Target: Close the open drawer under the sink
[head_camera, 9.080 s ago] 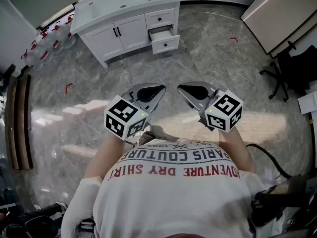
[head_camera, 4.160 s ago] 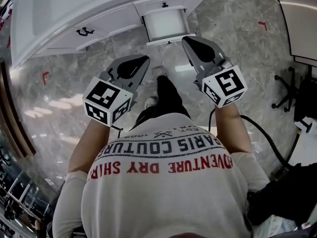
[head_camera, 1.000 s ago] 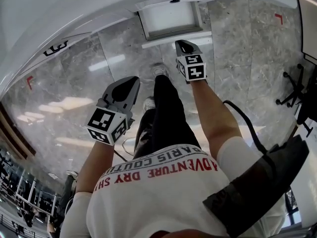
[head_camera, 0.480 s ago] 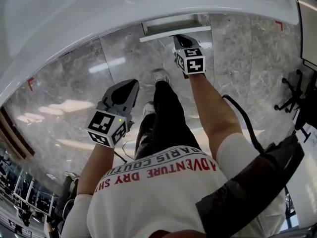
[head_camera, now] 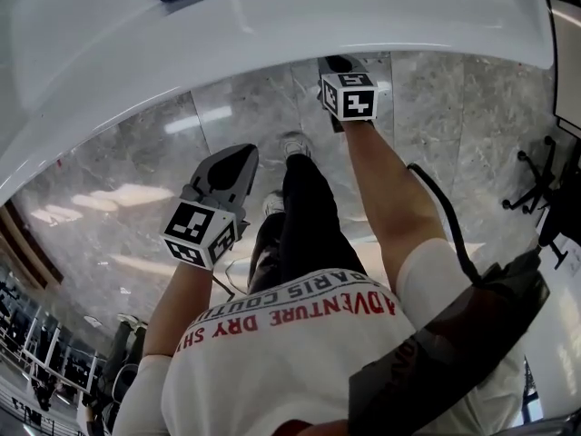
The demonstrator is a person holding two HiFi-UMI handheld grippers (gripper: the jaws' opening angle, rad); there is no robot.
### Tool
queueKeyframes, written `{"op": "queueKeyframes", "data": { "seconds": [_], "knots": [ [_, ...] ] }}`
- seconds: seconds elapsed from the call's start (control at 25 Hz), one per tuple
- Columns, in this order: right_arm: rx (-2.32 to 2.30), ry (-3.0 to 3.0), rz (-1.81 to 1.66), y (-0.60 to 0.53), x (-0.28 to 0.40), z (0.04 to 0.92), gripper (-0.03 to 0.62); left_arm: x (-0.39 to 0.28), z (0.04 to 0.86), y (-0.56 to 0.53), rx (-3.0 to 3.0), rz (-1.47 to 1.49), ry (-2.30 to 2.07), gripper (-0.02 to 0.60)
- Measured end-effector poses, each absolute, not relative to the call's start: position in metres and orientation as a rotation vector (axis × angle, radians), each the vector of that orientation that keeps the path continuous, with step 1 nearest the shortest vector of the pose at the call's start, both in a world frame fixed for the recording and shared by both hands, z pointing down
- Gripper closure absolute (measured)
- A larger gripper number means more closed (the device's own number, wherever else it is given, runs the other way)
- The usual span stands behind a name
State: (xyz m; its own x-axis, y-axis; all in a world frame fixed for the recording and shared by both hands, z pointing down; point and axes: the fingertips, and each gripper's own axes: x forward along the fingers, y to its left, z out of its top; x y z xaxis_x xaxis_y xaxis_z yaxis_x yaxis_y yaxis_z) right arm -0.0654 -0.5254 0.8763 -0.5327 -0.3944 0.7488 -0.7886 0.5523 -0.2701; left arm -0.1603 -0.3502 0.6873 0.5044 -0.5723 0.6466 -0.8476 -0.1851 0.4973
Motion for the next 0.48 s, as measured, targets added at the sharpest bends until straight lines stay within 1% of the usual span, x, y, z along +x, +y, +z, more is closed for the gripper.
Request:
{"op": "queueKeyframes", "data": {
  "seconds": [0.48],
  "knots": [
    [0.949,-2.134,0.803,-0.551,-0.077,0.878,0.592,-0.166,0.694,-0.354,1.868,0.397,-1.182,0.580]
  ]
}}
